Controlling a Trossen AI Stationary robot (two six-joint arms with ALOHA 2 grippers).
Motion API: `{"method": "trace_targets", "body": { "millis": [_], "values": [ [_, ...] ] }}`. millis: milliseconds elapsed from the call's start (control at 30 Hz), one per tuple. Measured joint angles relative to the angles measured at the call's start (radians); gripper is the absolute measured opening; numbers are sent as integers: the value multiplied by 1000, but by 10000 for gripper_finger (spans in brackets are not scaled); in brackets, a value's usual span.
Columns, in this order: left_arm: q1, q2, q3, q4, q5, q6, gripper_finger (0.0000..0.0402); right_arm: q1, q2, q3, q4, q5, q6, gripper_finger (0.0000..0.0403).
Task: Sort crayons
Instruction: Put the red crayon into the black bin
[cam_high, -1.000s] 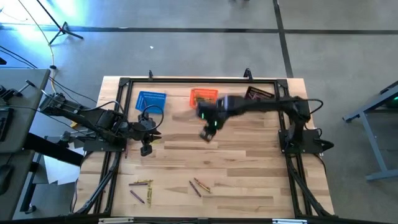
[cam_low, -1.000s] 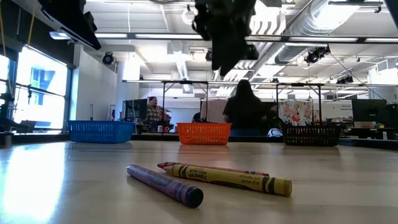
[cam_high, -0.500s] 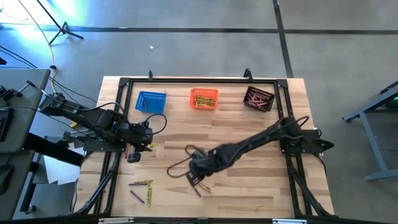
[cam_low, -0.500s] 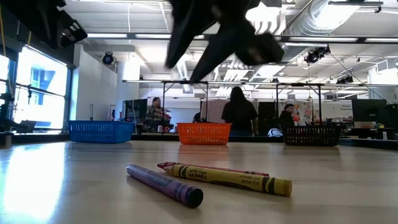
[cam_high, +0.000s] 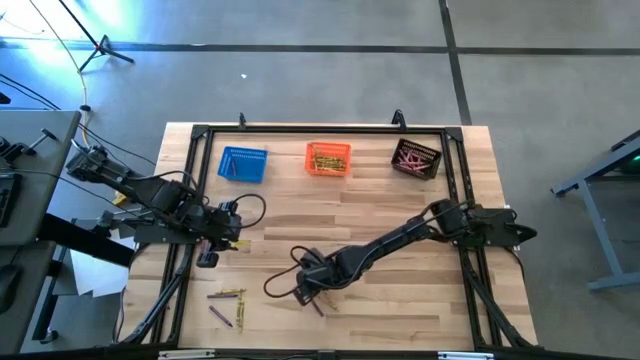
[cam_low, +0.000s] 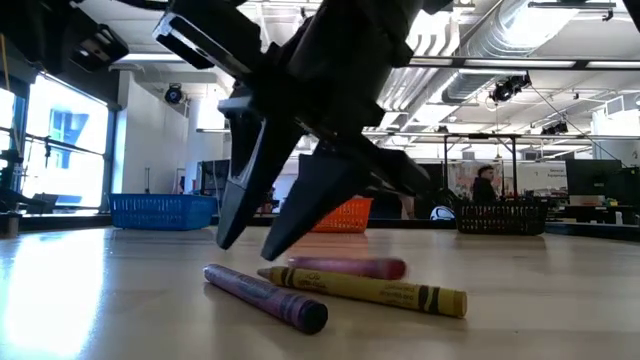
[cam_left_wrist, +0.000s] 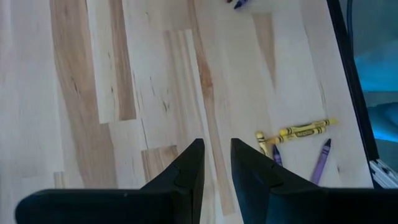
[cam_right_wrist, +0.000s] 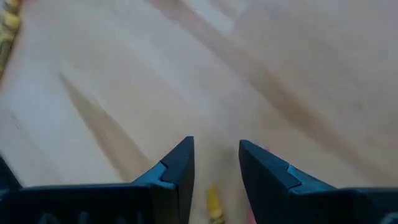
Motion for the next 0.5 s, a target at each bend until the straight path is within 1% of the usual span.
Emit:
{"method": "trace_targets", "body": {
  "millis": [67, 233, 367, 500],
  "values": [
    [-4, 0, 0, 0, -1, 0, 65, -2, 0, 0, 4, 31, -21, 113],
    [-3, 0, 0, -1, -1, -5, 65, -9, 0, 0, -23, 33, -52, 113],
    [-3, 0, 0, 0, -1, -5, 65, -20, 0, 0, -30, 43, -116, 113],
    [-3, 0, 0, 1, -30, -6, 65, -49, 0, 0, -144, 148, -169, 112]
  ]
}}
